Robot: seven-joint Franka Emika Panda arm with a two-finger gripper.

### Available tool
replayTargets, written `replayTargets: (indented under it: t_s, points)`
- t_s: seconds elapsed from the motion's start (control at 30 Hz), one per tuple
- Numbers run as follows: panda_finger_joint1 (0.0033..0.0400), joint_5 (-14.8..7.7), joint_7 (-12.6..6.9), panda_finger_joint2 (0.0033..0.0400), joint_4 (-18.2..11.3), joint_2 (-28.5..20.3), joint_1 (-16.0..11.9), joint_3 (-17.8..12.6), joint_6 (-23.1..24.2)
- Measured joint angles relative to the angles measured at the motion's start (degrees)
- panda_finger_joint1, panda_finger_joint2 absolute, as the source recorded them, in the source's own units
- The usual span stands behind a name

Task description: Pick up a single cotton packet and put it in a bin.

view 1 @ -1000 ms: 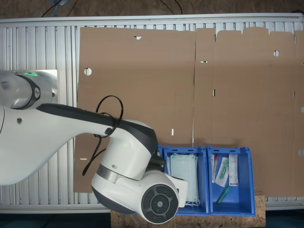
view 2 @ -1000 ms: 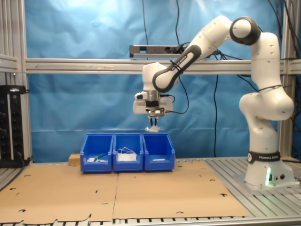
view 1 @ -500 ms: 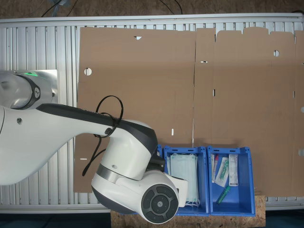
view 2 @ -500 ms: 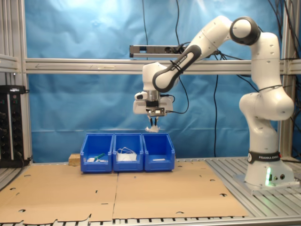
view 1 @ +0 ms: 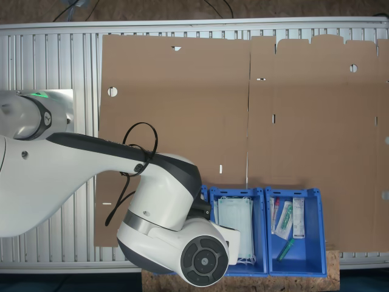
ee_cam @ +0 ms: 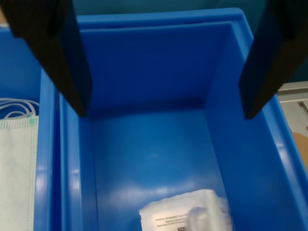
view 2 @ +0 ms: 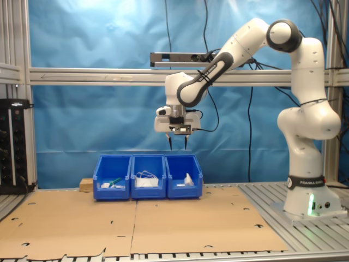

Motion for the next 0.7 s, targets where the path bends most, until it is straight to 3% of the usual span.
replayTargets:
  t_s: [0.03, 0.07, 0.23, 0.27, 0.5, 0.53, 0.7]
  points:
    - [0.0212, 0.00, -0.01, 0.0212, 0.00, 0.00, 0.00, 0.00, 0.00]
    - [0.0291, 0.00, -0.02, 0.0291, 0.00, 0.00, 0.00, 0.00, 0.00]
    - [0.0291, 0.00, -0.04, 0.0291, 0.00, 0.00, 0.00, 0.00, 0.00]
    - [0.0373, 0.00, -0.05, 0.0373, 0.00, 0.00, 0.00, 0.00, 0.00]
    - [0.0373, 0.00, -0.07, 0.0373, 0.00, 0.00, 0.00, 0.00, 0.00]
    - [0.0398, 0.00, -0.07, 0.0398, 0.00, 0.00, 0.00, 0.00, 0.00]
    - [0.0399, 0.00, -0.09, 0.0399, 0.00, 0.00, 0.00, 0.00, 0.00]
